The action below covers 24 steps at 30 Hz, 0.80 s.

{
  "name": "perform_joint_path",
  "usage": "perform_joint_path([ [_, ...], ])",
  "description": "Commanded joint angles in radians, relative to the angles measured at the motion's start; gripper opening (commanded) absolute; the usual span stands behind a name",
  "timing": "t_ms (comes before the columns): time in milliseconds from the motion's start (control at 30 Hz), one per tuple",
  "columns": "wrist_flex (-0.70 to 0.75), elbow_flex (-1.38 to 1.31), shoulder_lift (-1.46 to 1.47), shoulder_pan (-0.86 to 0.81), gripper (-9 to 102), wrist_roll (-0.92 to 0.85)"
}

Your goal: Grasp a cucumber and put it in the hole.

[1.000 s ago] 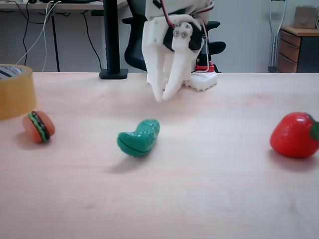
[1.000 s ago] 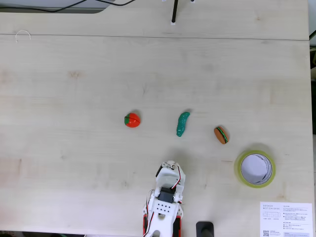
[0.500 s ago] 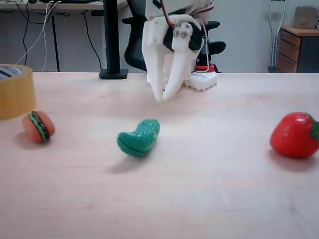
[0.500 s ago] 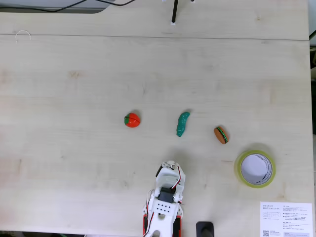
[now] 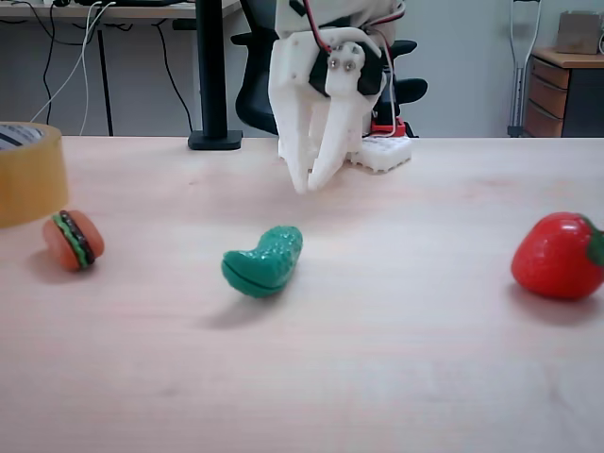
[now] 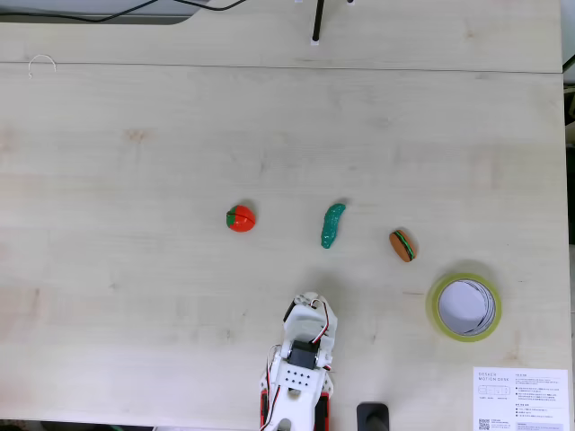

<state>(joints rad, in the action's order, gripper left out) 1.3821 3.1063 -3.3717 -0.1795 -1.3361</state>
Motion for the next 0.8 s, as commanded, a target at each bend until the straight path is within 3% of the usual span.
perform_joint_path([
  [0,0.006,0.003,-0.002,-0.003,0,-0.009],
  [600,0.005,0.003,-0.002,-0.003,0,-0.009],
  [767,-0.057,-0.015,-0.002,-0.002,0,-0.009],
])
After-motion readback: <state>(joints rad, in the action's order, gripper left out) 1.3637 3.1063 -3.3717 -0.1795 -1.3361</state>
